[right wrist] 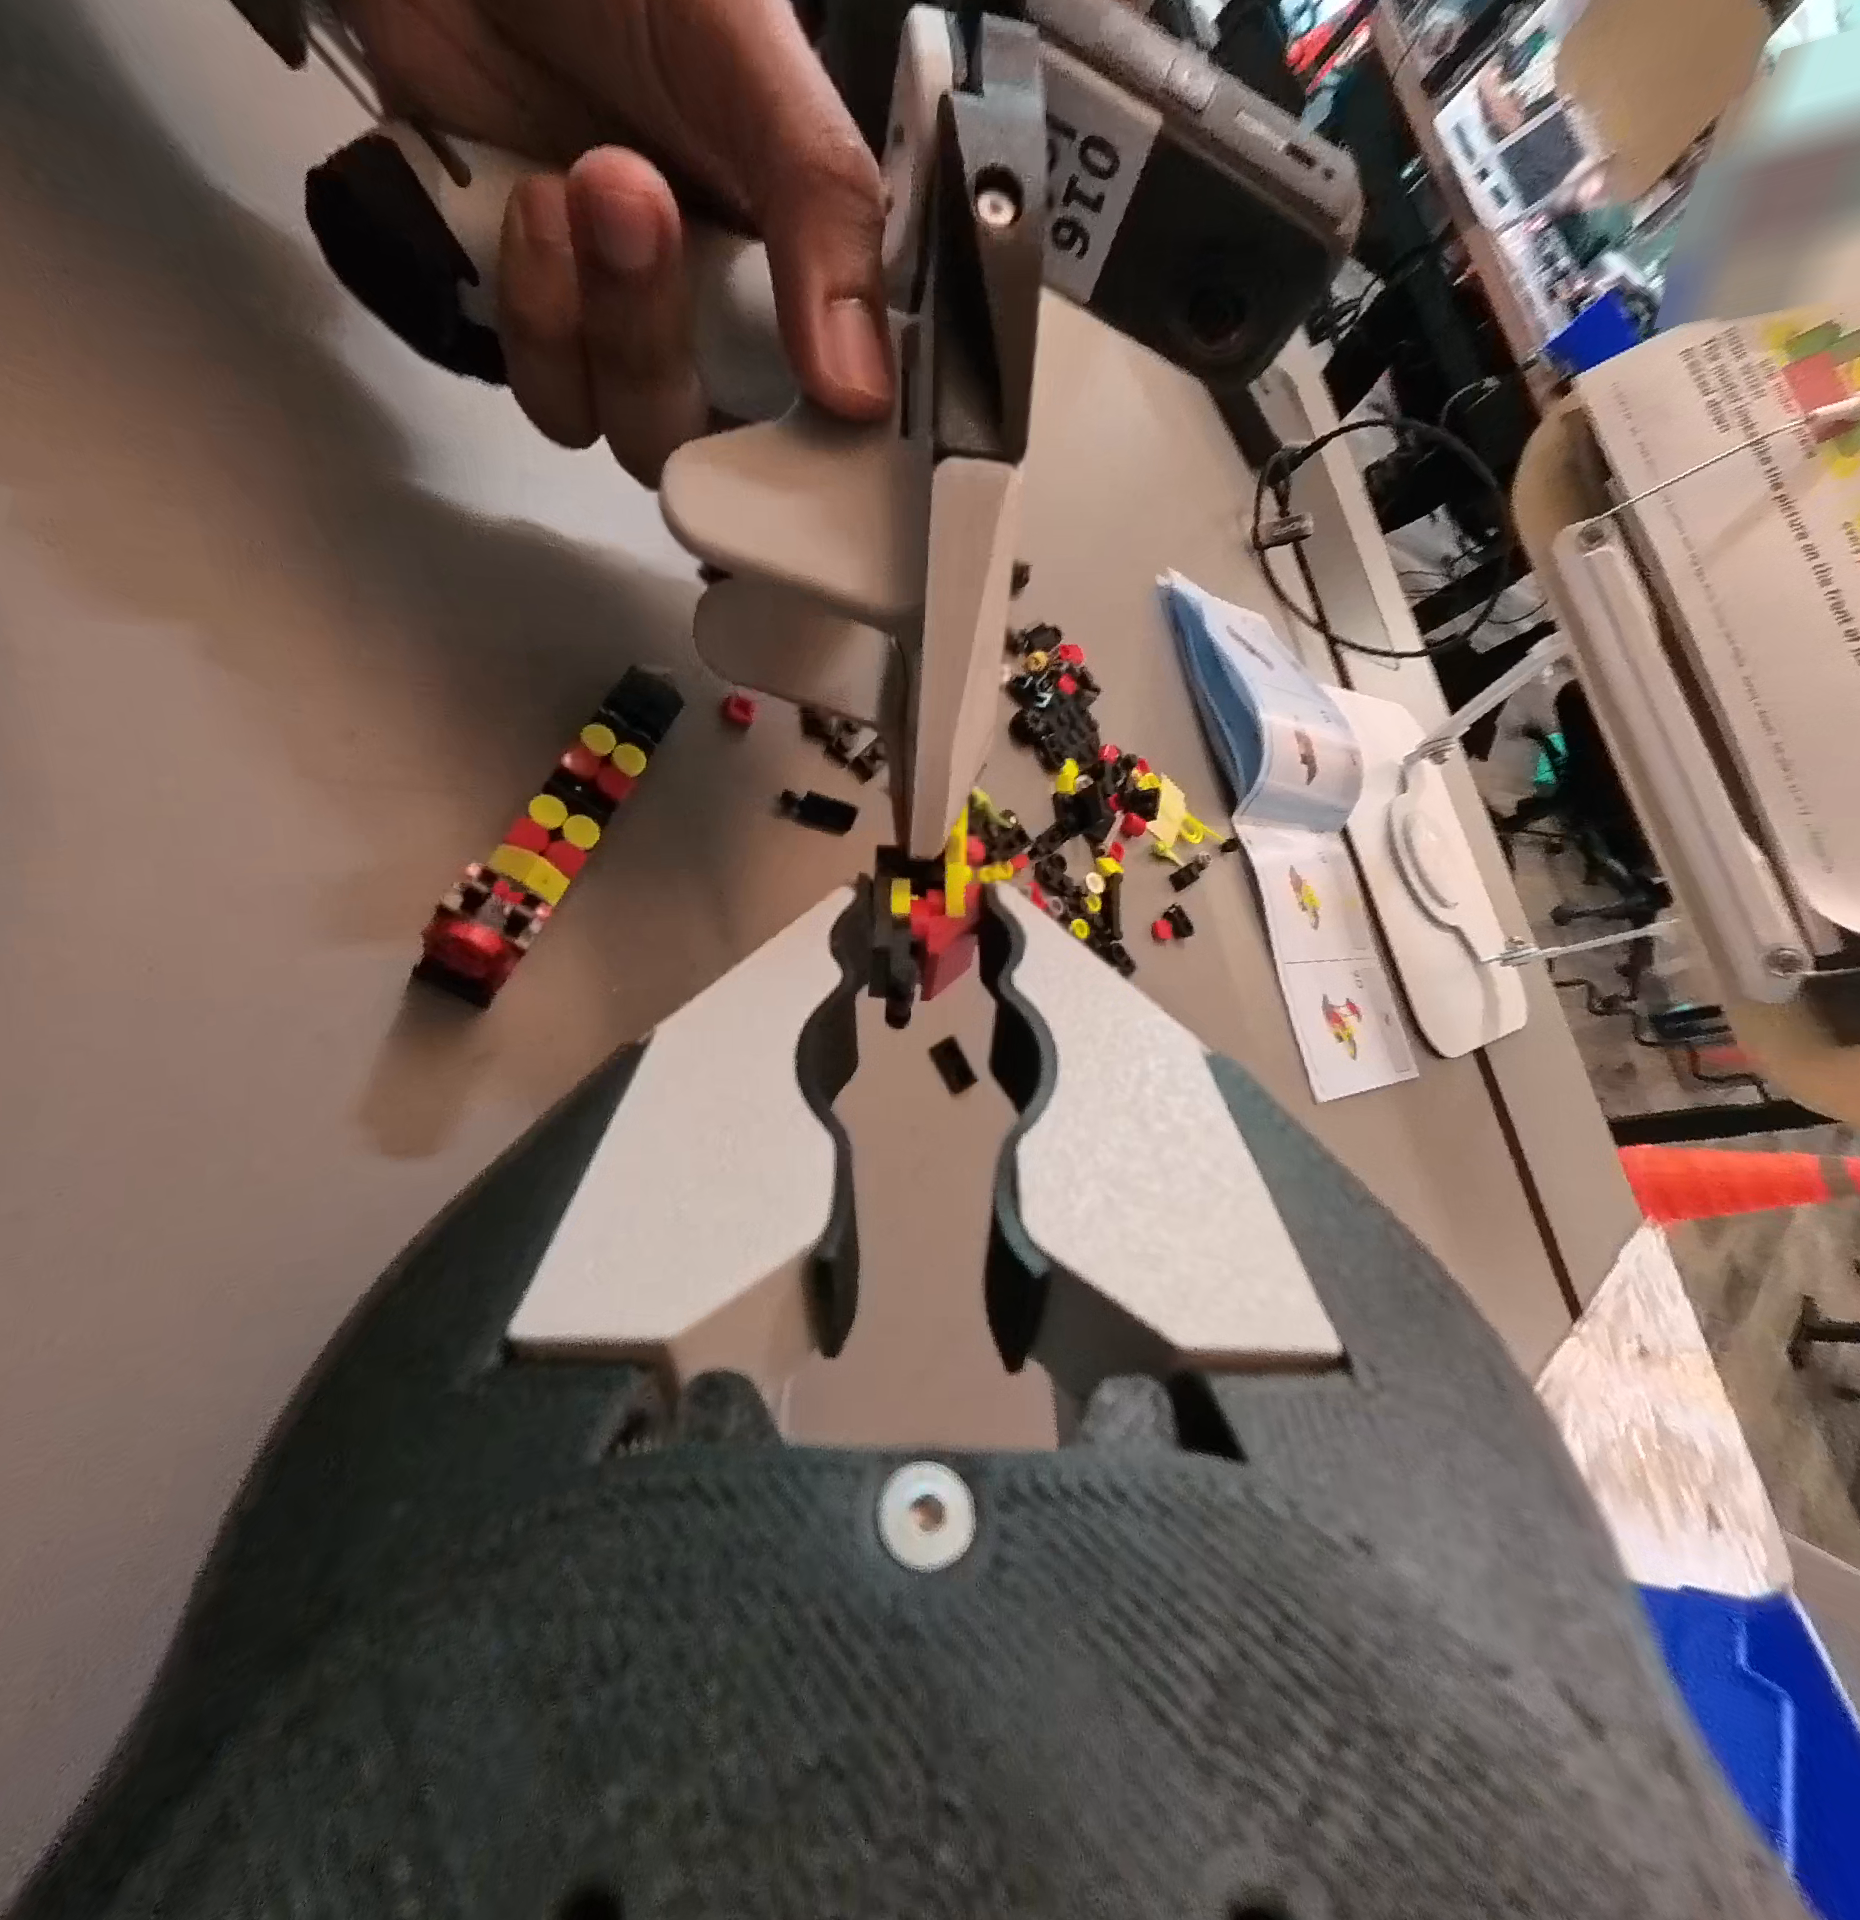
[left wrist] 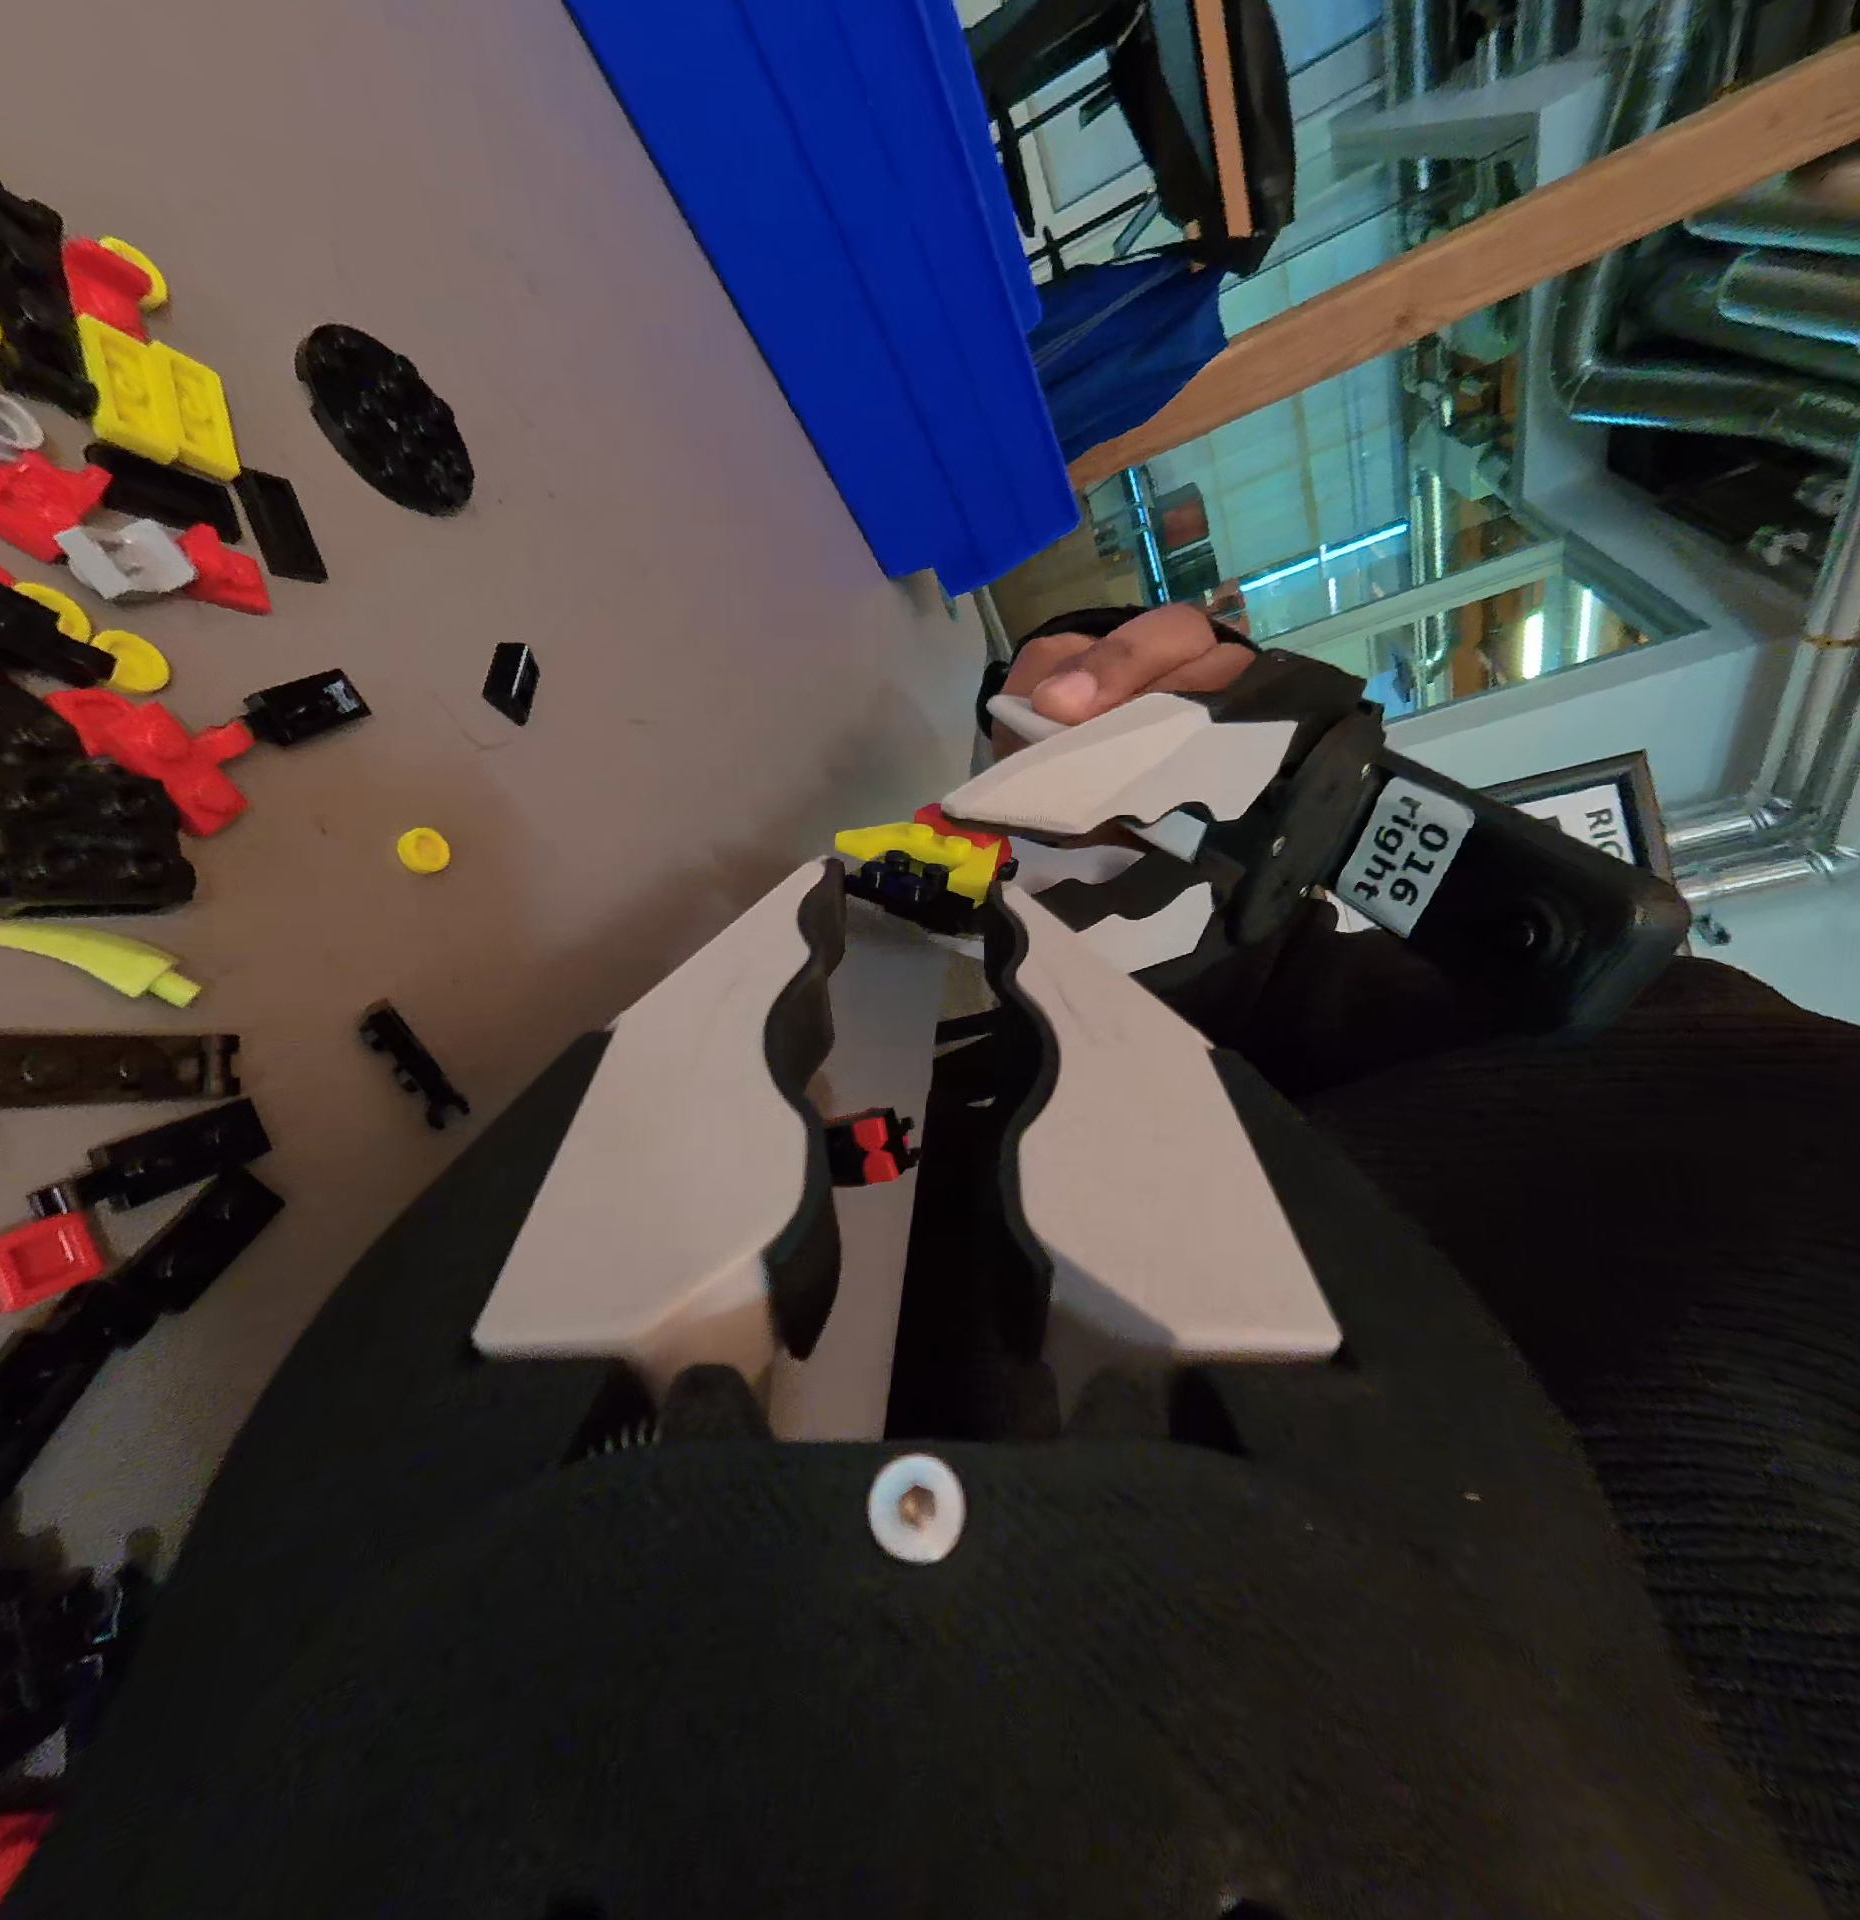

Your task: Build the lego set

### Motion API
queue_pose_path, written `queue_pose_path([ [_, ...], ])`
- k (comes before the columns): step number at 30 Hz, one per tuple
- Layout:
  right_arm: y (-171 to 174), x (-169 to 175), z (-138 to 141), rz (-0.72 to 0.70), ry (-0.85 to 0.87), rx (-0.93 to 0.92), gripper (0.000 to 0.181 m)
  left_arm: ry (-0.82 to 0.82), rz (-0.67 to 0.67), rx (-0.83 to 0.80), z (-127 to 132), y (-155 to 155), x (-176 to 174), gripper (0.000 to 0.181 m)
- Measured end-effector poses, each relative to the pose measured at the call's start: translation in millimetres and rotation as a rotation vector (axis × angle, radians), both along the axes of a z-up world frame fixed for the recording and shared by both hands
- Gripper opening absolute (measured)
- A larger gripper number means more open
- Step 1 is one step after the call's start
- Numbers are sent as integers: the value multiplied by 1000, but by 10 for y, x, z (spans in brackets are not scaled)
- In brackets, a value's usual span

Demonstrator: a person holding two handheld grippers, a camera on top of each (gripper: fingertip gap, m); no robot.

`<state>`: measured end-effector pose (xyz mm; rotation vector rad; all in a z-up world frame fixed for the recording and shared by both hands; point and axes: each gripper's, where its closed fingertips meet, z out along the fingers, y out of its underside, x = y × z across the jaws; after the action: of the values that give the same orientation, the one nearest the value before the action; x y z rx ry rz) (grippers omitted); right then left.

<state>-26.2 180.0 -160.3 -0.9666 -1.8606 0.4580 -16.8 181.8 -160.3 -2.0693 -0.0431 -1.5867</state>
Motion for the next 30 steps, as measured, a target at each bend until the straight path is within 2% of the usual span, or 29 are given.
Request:
queue_pose_path([
  [6,23,-16,114,-9,109,42,20,-34,33,27,39,46,-71,24],
  [9,72,-1,97,-34,113,-37,30,-43,58,45,43,82,-128,24],
  [11,114,10,90,-59,116,-173,38,-32,66,77,47,97,-153,24],
  [14,190,33,133,-93,144,-472,45,21,68,155,44,110,-175,24],
  [18,237,67,238,-89,181,-863,44,154,90,309,44,143,-215,24],
  [20,208,67,226,-74,165,-966,43,201,92,381,75,141,-209,24],
  [25,90,23,93,-64,87,-953,44,245,72,486,145,97,-125,24],
  [30,81,25,114,-60,95,-962,36,319,38,508,51,73,-62,24],
])
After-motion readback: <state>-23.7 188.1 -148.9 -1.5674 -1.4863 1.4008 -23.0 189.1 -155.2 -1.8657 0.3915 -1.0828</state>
